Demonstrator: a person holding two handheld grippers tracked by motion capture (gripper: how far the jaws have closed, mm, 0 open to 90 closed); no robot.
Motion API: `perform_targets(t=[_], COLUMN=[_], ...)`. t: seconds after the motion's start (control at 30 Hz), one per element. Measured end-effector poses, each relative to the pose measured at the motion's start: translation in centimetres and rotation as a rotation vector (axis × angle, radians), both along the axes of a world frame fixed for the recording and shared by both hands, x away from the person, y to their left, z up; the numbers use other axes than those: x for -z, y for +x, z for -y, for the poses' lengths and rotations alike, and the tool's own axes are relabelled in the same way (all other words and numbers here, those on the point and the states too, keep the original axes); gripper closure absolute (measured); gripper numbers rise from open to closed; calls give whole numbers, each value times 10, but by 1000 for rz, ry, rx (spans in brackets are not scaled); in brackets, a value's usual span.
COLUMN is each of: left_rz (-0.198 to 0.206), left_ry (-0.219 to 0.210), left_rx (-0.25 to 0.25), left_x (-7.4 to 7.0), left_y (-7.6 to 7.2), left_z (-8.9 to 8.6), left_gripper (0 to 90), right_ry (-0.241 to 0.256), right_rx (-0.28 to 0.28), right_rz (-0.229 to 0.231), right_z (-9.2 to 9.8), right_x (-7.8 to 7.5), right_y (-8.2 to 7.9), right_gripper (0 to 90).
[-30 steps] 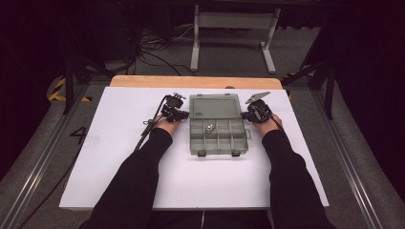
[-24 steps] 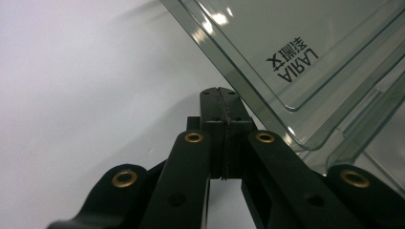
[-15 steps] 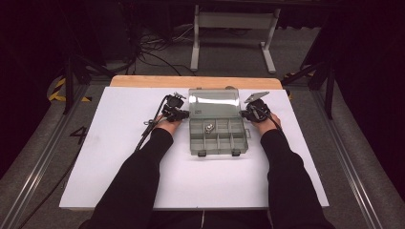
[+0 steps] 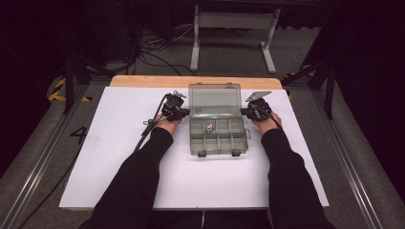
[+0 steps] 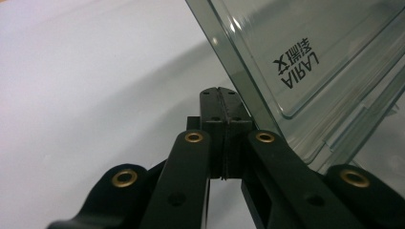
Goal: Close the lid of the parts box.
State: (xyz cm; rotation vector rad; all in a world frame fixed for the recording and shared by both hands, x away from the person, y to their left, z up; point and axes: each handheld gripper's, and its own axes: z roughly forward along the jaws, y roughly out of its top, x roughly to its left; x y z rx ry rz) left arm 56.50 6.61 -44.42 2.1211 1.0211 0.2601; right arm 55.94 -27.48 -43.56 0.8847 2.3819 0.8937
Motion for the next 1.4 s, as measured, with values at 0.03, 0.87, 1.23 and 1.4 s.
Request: perform_targets(t=[0.03, 0.87, 1.23, 1.4], left_rz=[5, 84, 98, 92], left_ry=[0, -76, -75, -88], left_rx=[2, 45, 86, 102], left_x=[-1, -31, -38, -37], left_y=[0, -24, -38, -42], left_z=[0, -13, -16, -17], left_gripper=[900, 900, 900, 900], right_ry=[2, 33, 39, 28], right_rx=[-1, -41, -73, -85], right_rz=[0, 84, 100, 107], right_z=[0, 3, 6, 6], right_x=[-1, -26, -38, -41], right_y=[0, -17, -29, -35], right_gripper=[900, 900, 900, 900])
